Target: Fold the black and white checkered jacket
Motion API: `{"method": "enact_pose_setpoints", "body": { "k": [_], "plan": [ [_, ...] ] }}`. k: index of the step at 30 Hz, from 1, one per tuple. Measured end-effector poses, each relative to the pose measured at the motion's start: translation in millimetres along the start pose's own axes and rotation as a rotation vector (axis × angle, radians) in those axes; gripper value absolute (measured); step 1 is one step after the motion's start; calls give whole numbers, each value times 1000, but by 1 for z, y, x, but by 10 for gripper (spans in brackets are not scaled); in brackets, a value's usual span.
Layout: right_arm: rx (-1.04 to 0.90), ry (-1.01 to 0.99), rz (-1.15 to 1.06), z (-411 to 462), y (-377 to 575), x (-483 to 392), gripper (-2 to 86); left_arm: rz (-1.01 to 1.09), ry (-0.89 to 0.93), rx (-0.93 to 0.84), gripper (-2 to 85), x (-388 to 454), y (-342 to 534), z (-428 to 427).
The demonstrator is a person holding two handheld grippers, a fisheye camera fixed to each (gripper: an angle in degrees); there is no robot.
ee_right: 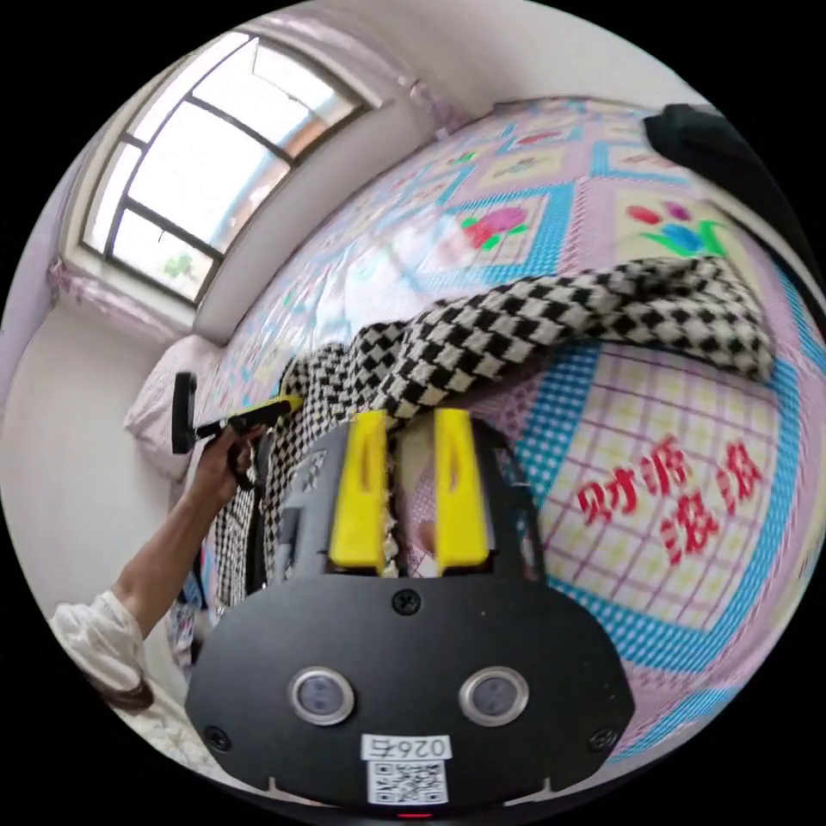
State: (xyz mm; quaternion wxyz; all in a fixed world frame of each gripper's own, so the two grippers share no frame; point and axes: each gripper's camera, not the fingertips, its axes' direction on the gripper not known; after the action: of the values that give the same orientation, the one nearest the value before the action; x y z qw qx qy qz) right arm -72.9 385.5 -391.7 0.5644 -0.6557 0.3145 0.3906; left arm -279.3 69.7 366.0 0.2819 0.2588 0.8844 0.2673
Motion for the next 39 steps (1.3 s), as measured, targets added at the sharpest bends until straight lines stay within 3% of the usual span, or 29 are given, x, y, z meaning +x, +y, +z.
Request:
{"method": "enact_pose_setpoints", "body": {
  "k": [1,5,7,11,15,19,22,24,28,34,39],
  "plan": [
    [-73,7,-7,13,-19,3,-3,-11,14,-20,40,-2,-6,1],
    [-12,-13,-50,-6,-35,17,28,-110,174,50,56,-30,-25,-4],
    [-109,-23,-28,-4,-25,41,69,-159,220,28,67,-45,-21,-3],
    [-153,-98,-19,-22,16,66,61,-210,311,91,47,-72,21,-17],
    [-80,-34,-186,-35,32,21,48,-340,336,191,9,-92,72,-28],
    [-64,74,-446,1,4,-63,50,-359,234,268,61,-87,76,-35],
    [-83,84,-525,37,-18,-102,52,-340,170,217,110,-76,60,-27],
    [-99,51,-537,46,-24,-115,53,-320,202,136,107,-65,57,-16],
    [-97,-7,-575,36,1,-124,45,-291,166,150,87,-37,89,-20],
    [-80,127,-633,41,14,-120,39,-340,96,130,97,-1,165,-3],
    [-58,225,-706,79,-39,-149,52,-378,51,199,95,-13,135,-9]
  ]
}}
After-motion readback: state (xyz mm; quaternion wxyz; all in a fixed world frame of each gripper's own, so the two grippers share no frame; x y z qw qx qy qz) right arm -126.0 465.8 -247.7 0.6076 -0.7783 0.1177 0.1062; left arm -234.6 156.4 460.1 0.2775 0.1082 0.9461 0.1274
